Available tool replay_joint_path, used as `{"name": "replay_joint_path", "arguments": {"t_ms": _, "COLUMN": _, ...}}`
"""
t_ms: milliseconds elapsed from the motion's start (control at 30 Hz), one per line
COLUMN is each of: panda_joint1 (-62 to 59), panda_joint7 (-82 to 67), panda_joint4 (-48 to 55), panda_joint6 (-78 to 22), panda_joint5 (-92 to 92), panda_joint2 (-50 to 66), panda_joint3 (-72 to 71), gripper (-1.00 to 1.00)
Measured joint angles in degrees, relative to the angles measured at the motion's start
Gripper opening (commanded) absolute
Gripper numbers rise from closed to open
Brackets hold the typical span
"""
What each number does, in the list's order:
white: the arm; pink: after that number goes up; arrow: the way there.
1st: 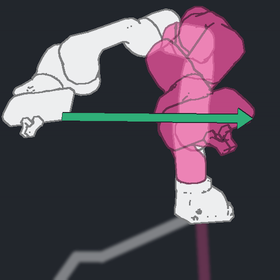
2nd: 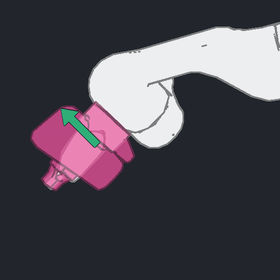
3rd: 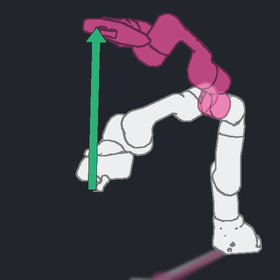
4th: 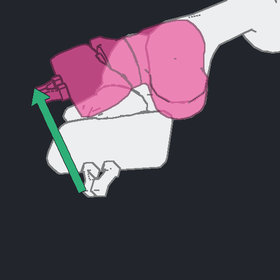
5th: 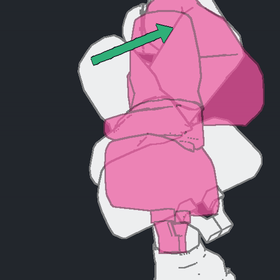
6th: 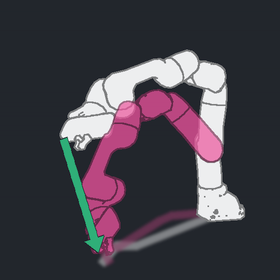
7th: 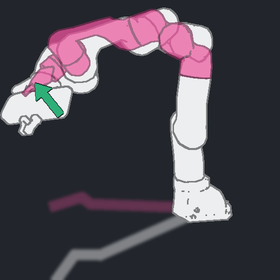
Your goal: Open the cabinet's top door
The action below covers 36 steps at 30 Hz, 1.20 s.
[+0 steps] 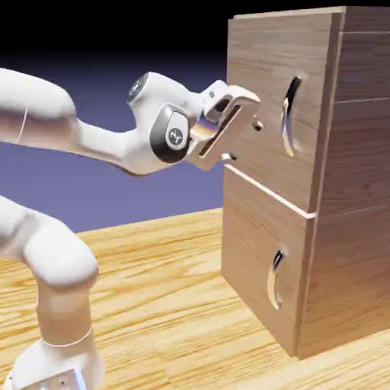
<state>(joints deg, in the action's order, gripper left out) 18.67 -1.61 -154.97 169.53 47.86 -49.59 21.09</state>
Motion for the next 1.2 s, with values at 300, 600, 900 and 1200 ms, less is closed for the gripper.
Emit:
{"name": "replay_joint_path", "arguments": {"t_ms": 300, "panda_joint1": 8.43, "panda_joint7": -20.65, "panda_joint4": 2.83, "panda_joint6": -2.10, "panda_joint5": 22.43, "panda_joint2": -7.94, "panda_joint3": 9.88, "gripper": 0.00}}
{"name": "replay_joint_path", "arguments": {"t_ms": 600, "panda_joint1": 16.85, "panda_joint7": -41.30, "panda_joint4": 5.65, "panda_joint6": -4.20, "panda_joint5": 44.85, "panda_joint2": -15.87, "panda_joint3": 19.77, "gripper": 0.00}}
{"name": "replay_joint_path", "arguments": {"t_ms": 900, "panda_joint1": 25.28, "panda_joint7": -61.95, "panda_joint4": 8.48, "panda_joint6": -6.30, "panda_joint5": 67.28, "panda_joint2": -23.81, "panda_joint3": 29.65, "gripper": 0.00}}
{"name": "replay_joint_path", "arguments": {"t_ms": 1200, "panda_joint1": 37.27, "panda_joint7": -61.95, "panda_joint4": 15.55, "panda_joint6": -10.42, "panda_joint5": 77.83, "panda_joint2": -22.84, "panda_joint3": 35.36, "gripper": -1.00}}
